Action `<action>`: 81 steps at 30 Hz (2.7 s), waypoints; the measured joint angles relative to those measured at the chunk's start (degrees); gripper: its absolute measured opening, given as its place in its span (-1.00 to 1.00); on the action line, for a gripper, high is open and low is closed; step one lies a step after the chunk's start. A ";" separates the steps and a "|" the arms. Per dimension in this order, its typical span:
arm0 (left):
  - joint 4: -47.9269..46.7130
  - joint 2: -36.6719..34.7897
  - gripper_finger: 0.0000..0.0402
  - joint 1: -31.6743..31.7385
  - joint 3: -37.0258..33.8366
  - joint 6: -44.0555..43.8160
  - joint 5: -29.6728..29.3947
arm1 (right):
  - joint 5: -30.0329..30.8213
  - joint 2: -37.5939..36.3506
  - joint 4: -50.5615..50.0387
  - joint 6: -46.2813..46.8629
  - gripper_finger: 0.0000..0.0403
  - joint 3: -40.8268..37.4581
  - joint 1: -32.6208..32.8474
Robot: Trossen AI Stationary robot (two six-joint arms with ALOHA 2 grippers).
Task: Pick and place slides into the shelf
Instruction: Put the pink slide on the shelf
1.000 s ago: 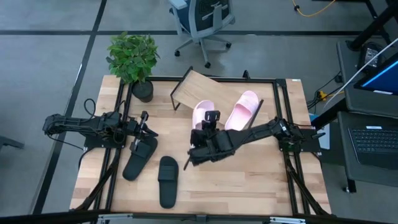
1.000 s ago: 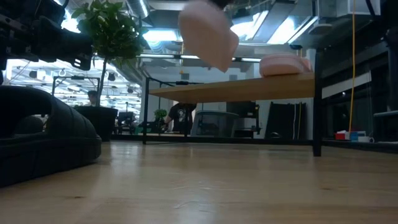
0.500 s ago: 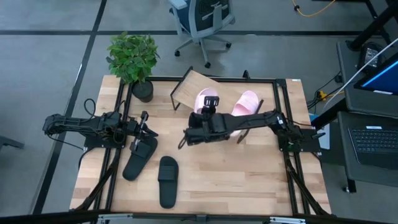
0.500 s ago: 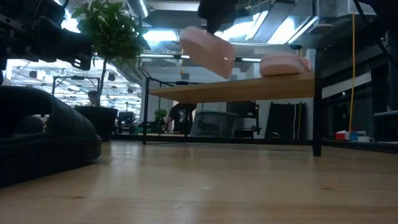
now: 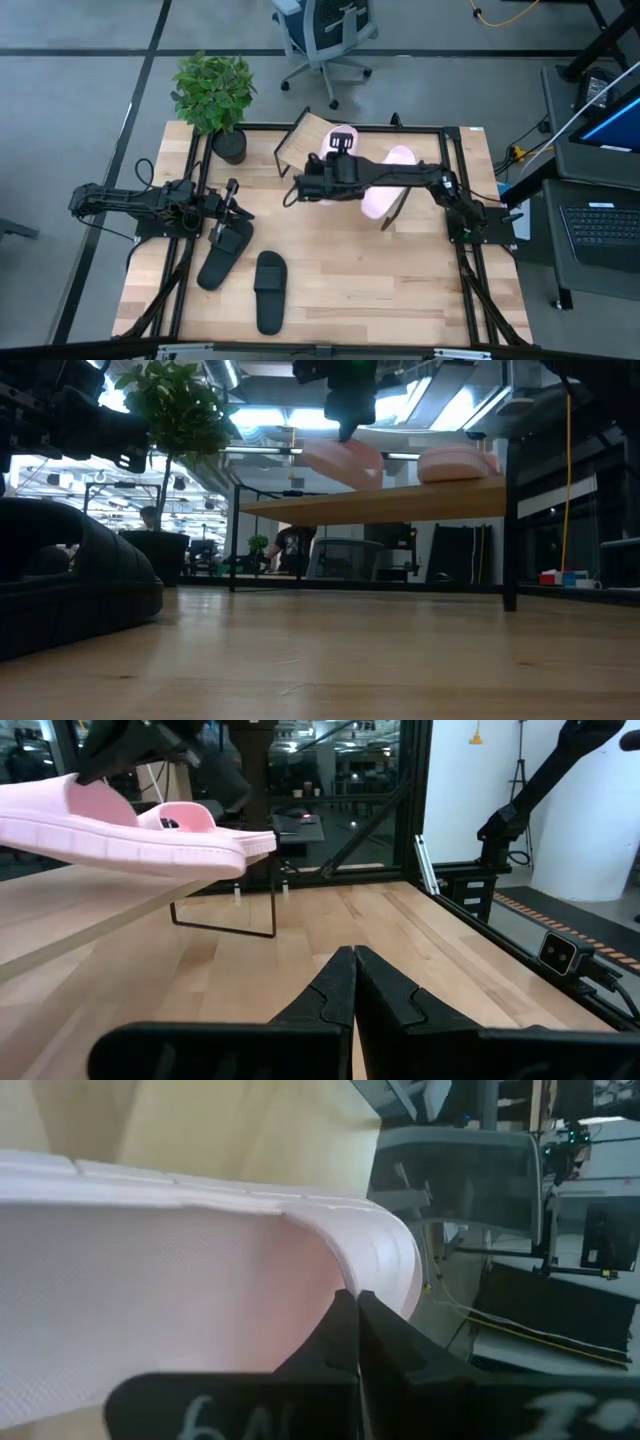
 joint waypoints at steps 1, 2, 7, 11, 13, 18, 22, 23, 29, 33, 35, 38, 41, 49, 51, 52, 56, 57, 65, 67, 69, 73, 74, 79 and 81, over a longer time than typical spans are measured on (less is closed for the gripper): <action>0.00 -0.01 -1.00 0.01 0.00 0.00 0.00 | -0.19 -0.02 0.00 -0.24 -1.00 0.00 -0.46; -0.01 0.01 -1.00 0.01 0.00 0.00 0.00 | -0.27 -0.02 0.00 -0.31 -1.00 0.00 -0.87; 0.01 0.00 -1.00 0.00 0.00 0.02 0.00 | -3.97 -0.04 0.01 -1.69 -1.00 0.00 -2.73; -0.01 -0.01 -1.00 -0.01 0.00 0.02 0.00 | -4.69 -0.04 0.00 -1.79 -1.00 0.00 -3.86; 0.01 -0.01 -1.00 0.01 0.00 0.02 0.00 | -4.69 -0.04 0.00 -1.80 -1.00 0.00 -4.43; 0.01 -0.01 -1.00 0.01 0.00 0.02 0.00 | -4.74 -0.04 0.00 -4.50 -1.00 0.00 -5.52; -0.01 0.01 -1.00 0.01 0.00 0.02 0.00 | -5.43 -0.04 0.00 -4.76 -1.00 0.00 -6.11; 0.01 -0.01 -1.00 -0.01 0.00 0.03 0.00 | -6.08 -0.04 0.02 -4.77 -1.00 0.00 -6.22; -0.01 -0.01 -1.00 0.00 0.00 0.11 0.00 | -8.95 -0.07 0.22 -6.03 -1.00 0.00 -7.38; 0.00 -0.01 -1.00 0.00 0.00 0.11 0.00 | -9.38 -0.07 0.18 -6.37 -1.00 0.00 -7.76; -0.01 0.01 -1.00 -0.01 0.00 0.11 0.00 | -10.38 -0.07 0.27 -7.46 -1.00 0.00 -8.02; -0.01 -0.01 -1.00 0.01 0.00 0.11 0.00 | -11.09 -0.07 0.89 -7.89 -1.00 0.00 -8.11; -0.01 0.00 -1.00 0.00 0.00 0.10 0.00 | -11.20 -0.07 1.18 -7.94 -1.00 0.00 -8.13; -0.01 0.00 -1.00 0.01 0.00 0.10 0.00 | -12.40 -0.07 2.19 -8.05 -0.96 0.00 -8.13; 0.01 0.01 -1.00 0.01 0.00 0.09 0.00 | -12.74 -0.07 2.52 -8.70 -0.96 0.00 -8.13; 0.00 0.00 -1.00 0.00 0.00 0.09 0.00 | -12.84 -0.07 2.95 -8.98 -0.96 0.00 -8.13; 0.01 -0.01 -1.00 0.01 0.00 0.09 0.00 | -13.05 -0.07 5.36 -9.16 -0.96 -0.02 -8.13; -0.01 0.01 -1.00 0.01 0.00 0.09 0.00 | -13.03 -0.07 5.90 -9.25 -0.95 -0.02 -8.13; -0.01 0.00 -1.00 0.01 0.00 0.09 0.00 | -12.96 -0.07 6.15 -9.36 -0.74 -0.02 -8.13; -0.01 0.01 -1.00 0.01 0.00 0.09 -0.02 | -12.83 -0.07 6.21 -9.27 -0.65 -0.02 -8.13; 0.00 0.01 -1.00 0.01 0.00 0.09 0.00 | -12.82 -0.07 6.25 -9.03 -0.58 -0.02 -8.13; 0.01 0.01 -1.00 0.01 0.00 0.09 0.00 | -12.79 -0.07 6.25 -9.27 -0.47 -0.02 -8.13; 0.01 0.01 -1.00 0.01 0.00 0.09 0.00 | -12.82 -0.07 6.25 -9.32 -0.45 -0.02 -8.13; 0.01 -0.01 -1.00 -0.01 0.00 0.09 0.00 | -12.53 -0.07 5.42 -9.20 -0.44 -0.02 -7.67; -0.01 0.00 -1.00 0.00 0.00 0.78 -0.01 | -10.13 -0.07 5.42 -9.58 -0.49 -0.02 -7.02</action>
